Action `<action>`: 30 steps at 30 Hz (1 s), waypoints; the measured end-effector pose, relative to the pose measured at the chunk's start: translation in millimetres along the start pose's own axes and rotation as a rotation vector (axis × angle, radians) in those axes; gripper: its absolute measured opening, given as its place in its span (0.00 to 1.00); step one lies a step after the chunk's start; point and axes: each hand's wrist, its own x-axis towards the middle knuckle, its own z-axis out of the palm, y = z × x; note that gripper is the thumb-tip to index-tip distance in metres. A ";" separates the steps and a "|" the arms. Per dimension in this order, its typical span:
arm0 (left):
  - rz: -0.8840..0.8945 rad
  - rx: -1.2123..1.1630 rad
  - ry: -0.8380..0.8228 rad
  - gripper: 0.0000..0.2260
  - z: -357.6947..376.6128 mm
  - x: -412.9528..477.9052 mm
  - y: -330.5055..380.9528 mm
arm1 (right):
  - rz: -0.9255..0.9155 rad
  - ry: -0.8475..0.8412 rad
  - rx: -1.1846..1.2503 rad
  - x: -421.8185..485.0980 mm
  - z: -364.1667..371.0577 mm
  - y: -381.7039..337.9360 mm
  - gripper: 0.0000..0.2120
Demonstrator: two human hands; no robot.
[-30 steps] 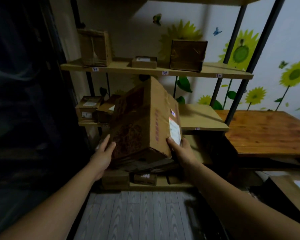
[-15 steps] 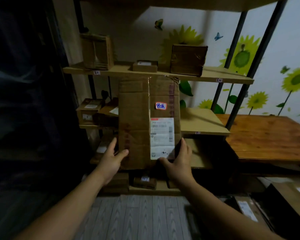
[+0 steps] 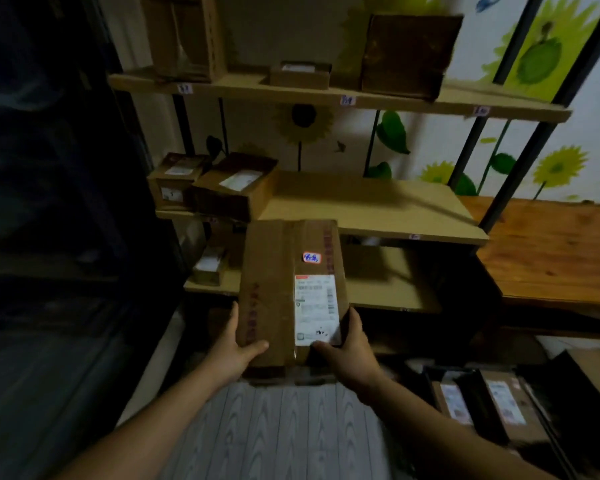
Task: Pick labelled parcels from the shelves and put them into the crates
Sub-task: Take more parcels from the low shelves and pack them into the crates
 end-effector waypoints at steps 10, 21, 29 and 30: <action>-0.155 0.122 -0.145 0.35 -62.1 136.9 -37.1 | 0.240 -0.061 -0.035 116.2 77.9 -18.0 0.37; -0.080 0.303 -0.193 0.42 -61.5 315.5 -93.6 | 0.249 -0.033 -0.182 298.5 126.4 41.1 0.41; 0.005 0.530 -0.008 0.34 -40.8 416.3 -93.3 | 0.003 -0.083 -0.403 387.4 109.0 39.6 0.48; 0.006 0.556 -0.006 0.34 -39.2 426.5 -89.2 | -0.012 -0.085 -0.425 398.0 106.2 36.7 0.48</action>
